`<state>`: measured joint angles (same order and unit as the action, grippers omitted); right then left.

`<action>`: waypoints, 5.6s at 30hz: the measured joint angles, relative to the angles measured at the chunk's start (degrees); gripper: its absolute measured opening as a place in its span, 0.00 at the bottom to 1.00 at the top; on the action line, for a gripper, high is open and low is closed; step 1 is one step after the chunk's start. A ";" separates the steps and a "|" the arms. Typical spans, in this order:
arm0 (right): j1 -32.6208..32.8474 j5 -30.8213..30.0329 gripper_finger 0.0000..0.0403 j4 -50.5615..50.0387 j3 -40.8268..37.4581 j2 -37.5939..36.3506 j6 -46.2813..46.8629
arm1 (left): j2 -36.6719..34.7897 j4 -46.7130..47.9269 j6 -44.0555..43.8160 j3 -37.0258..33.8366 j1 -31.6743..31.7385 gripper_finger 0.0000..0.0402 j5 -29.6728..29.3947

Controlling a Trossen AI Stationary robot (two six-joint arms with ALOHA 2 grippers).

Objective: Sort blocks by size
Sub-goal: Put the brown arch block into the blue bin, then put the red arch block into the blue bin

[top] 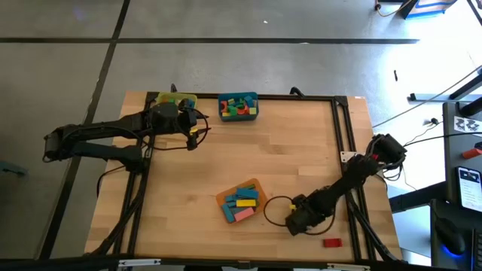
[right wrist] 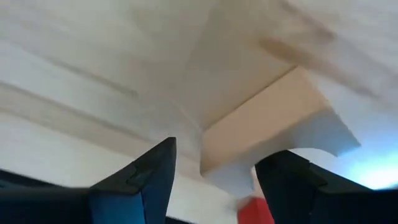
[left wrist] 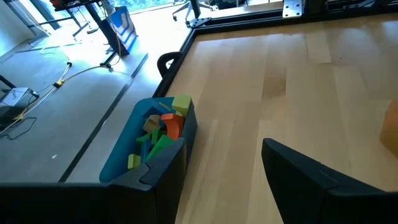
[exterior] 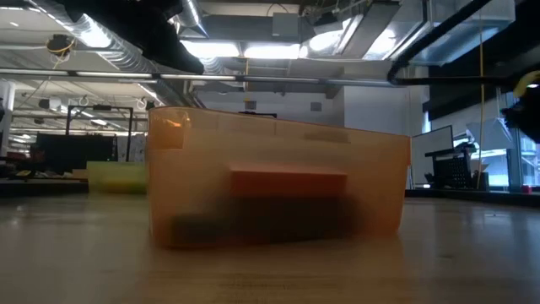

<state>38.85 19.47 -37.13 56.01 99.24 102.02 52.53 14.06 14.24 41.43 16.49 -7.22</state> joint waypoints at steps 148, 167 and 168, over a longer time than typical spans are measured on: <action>-27.67 -12.43 0.49 -26.16 19.64 -12.20 -60.77 | -8.57 2.84 -0.52 0.02 0.00 0.49 0.02; -6.46 2.19 0.49 -26.34 11.09 -12.09 -1.43 | -8.57 3.51 -0.76 0.01 -0.01 0.49 0.02; -5.22 2.10 0.49 -25.27 10.23 -12.09 0.15 | -8.57 3.53 -0.77 0.02 0.00 0.49 0.02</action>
<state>33.63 21.57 -62.40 66.24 87.15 102.17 43.97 17.60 13.47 41.45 16.49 -7.20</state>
